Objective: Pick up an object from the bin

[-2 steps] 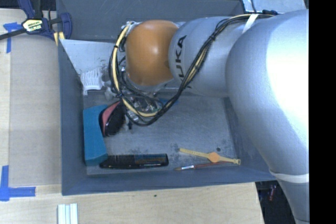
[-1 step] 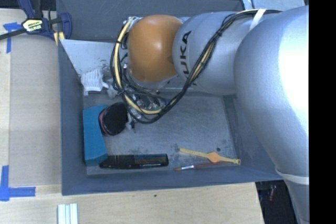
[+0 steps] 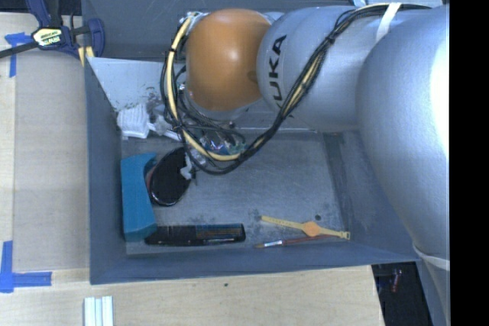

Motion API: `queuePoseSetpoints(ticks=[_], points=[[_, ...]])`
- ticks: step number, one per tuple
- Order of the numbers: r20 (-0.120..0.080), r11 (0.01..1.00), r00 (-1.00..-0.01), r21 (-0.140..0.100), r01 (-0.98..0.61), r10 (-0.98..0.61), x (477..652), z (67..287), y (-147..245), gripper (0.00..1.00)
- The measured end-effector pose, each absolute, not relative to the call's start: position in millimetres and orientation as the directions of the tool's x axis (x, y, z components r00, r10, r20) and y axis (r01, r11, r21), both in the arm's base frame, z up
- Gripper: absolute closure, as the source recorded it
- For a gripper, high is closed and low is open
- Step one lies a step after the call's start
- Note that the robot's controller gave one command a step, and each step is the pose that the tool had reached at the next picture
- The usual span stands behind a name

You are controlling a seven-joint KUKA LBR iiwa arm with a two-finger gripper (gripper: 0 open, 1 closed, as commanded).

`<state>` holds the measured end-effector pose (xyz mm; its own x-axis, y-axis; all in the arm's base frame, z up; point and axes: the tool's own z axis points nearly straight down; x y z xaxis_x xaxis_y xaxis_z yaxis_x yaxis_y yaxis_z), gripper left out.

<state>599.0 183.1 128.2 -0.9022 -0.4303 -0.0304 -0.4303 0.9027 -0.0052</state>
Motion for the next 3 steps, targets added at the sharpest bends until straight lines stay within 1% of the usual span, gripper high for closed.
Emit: queuePoseSetpoints(ticks=[1,2,3], points=[[-0.026,0.889,-0.889,-0.006,-0.458,-0.458,601.4,192.2,201.1,0.00],[-0.032,0.843,-0.843,-0.010,-0.538,-0.538,605.3,141.9,196.1,0.00],[-0.045,0.739,-0.738,-0.022,-0.673,-0.673,565.7,100.6,199.1,0.00]])
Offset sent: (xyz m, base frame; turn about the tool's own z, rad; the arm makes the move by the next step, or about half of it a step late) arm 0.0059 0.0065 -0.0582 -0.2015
